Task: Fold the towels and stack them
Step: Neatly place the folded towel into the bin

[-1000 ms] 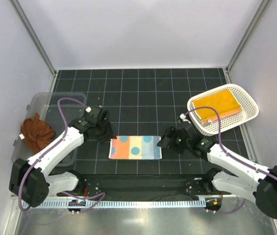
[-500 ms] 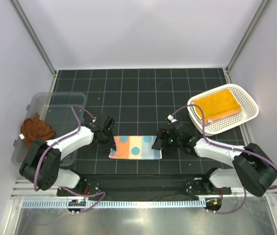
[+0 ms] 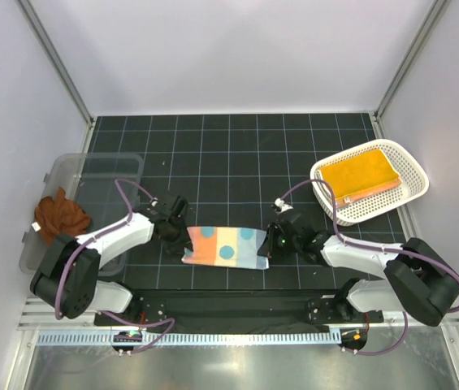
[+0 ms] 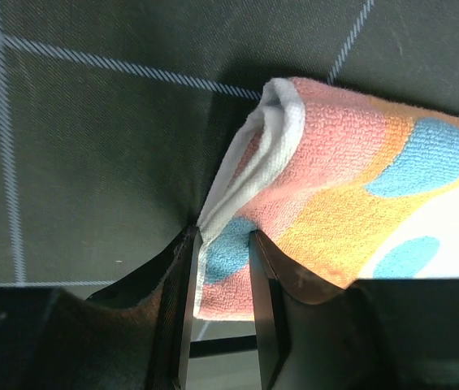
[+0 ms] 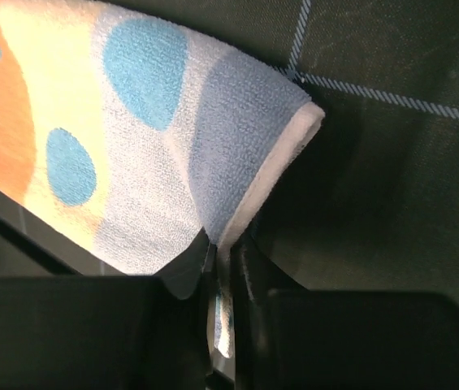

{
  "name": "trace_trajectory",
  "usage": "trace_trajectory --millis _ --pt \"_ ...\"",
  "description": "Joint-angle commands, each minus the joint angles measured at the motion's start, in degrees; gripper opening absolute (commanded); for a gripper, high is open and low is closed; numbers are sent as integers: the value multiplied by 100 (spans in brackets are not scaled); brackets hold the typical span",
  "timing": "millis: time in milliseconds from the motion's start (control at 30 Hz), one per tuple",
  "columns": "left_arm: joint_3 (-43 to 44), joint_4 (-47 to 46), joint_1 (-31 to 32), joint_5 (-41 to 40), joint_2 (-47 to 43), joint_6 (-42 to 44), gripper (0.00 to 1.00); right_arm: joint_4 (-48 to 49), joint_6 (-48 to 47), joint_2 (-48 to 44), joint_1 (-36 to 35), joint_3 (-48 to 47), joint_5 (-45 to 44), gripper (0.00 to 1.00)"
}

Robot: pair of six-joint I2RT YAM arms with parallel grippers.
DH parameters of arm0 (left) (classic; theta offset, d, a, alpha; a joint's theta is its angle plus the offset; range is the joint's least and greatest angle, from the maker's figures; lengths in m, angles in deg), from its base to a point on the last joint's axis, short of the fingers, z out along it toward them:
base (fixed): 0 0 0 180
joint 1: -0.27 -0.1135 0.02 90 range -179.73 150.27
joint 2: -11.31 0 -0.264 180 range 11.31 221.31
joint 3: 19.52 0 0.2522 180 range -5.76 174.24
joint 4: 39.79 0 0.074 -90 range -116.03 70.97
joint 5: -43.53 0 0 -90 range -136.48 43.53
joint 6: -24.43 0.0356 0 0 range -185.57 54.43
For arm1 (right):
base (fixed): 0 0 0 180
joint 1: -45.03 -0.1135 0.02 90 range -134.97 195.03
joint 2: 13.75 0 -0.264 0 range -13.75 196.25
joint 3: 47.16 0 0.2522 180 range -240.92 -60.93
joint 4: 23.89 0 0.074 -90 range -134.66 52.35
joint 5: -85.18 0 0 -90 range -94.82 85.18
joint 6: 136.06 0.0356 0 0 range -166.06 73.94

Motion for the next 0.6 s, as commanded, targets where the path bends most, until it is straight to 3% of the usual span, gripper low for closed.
trace_trajectory --millis 0,33,167,233,267,333,567 --pt "-80 66 12 153 -152 -164 36 -1088 -354 -298 -41 -371 -480 6" --pt "16 153 12 172 -231 -147 37 -1334 -572 -360 -41 -659 -559 1" --pt "990 952 12 -222 -566 186 42 -2712 -1178 -422 116 -1504 -841 1" --pt "1676 1357 12 -818 -610 501 44 -3083 -1539 -124 493 -2029 -281 1" --pt "1852 1419 -14 -952 -593 590 44 -3729 -1941 69 652 -2277 -148 1" --pt "2177 1429 -110 -1111 -523 731 45 -4305 -2252 315 828 -2943 -653 1" --pt "2338 1042 -304 -910 -145 1048 46 -5711 -3333 509 2111 -4607 -904 1"
